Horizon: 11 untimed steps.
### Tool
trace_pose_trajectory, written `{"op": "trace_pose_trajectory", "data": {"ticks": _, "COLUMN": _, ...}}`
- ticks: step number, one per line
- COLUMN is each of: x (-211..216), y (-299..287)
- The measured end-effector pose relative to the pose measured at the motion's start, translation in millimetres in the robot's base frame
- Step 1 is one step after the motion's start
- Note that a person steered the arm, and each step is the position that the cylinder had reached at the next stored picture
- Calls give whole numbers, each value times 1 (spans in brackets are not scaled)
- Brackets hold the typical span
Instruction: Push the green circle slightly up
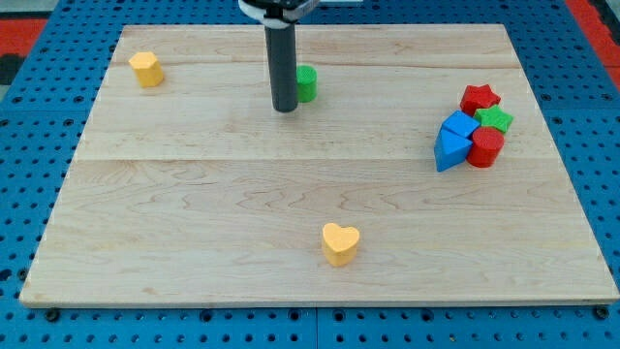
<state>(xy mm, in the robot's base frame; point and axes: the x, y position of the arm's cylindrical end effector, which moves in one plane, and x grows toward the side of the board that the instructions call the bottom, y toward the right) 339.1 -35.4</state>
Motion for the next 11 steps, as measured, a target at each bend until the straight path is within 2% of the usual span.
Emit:
{"op": "trace_pose_trajectory", "data": {"ticks": 1, "x": -23, "y": 0}}
{"op": "trace_pose_trajectory", "data": {"ticks": 3, "x": -25, "y": 11}}
{"op": "trace_pose_trajectory", "data": {"ticks": 5, "x": 6, "y": 17}}
{"op": "trace_pose_trajectory", "data": {"ticks": 6, "x": 2, "y": 42}}
{"op": "trace_pose_trajectory", "data": {"ticks": 7, "x": -3, "y": 42}}
{"op": "trace_pose_trajectory", "data": {"ticks": 9, "x": -40, "y": 42}}
{"op": "trace_pose_trajectory", "data": {"ticks": 10, "x": -39, "y": 42}}
{"op": "trace_pose_trajectory", "data": {"ticks": 11, "x": 5, "y": 58}}
